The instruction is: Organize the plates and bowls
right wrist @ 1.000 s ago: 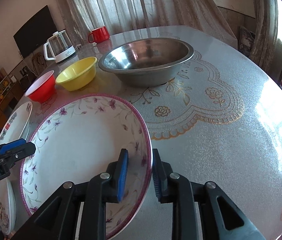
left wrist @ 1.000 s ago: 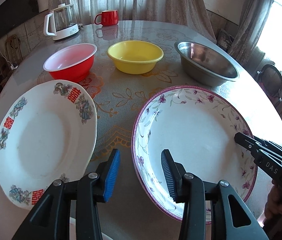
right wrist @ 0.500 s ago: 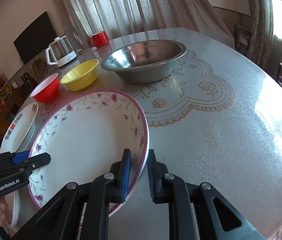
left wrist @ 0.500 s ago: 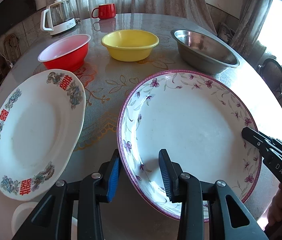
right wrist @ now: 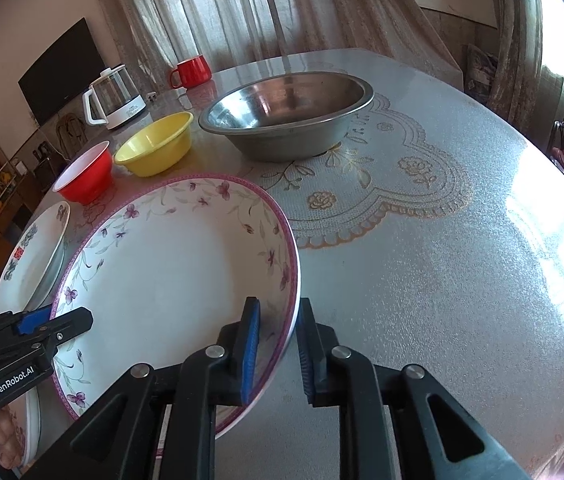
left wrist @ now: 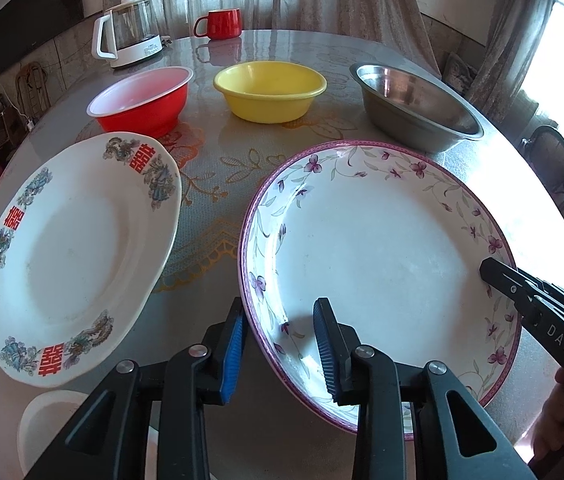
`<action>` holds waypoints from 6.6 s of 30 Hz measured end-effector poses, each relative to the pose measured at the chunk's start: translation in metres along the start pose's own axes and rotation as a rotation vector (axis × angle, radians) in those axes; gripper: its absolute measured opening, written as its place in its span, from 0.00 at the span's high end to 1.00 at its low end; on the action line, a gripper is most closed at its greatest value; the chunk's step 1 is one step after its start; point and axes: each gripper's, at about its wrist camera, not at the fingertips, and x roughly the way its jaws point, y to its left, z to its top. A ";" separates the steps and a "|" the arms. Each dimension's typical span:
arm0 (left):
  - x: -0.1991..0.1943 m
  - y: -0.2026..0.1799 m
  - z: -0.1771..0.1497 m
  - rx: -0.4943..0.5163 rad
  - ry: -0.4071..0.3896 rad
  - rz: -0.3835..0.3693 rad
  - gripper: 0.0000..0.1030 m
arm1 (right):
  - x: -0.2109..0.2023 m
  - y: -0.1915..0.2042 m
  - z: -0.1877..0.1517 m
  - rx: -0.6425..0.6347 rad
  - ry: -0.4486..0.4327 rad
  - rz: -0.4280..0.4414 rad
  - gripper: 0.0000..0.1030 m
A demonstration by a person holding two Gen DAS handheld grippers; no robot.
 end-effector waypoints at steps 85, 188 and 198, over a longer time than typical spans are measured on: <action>-0.042 0.249 -0.020 -0.434 -0.169 0.040 0.57 | 0.081 0.205 0.053 -0.333 0.126 0.397 0.70; -0.111 0.128 -0.028 -0.150 -0.297 -0.018 0.72 | -0.028 0.147 0.022 -0.350 -0.119 0.349 0.71; -0.107 0.093 -0.030 -0.104 -0.279 -0.074 0.72 | -0.046 0.110 0.013 -0.293 -0.136 0.297 0.71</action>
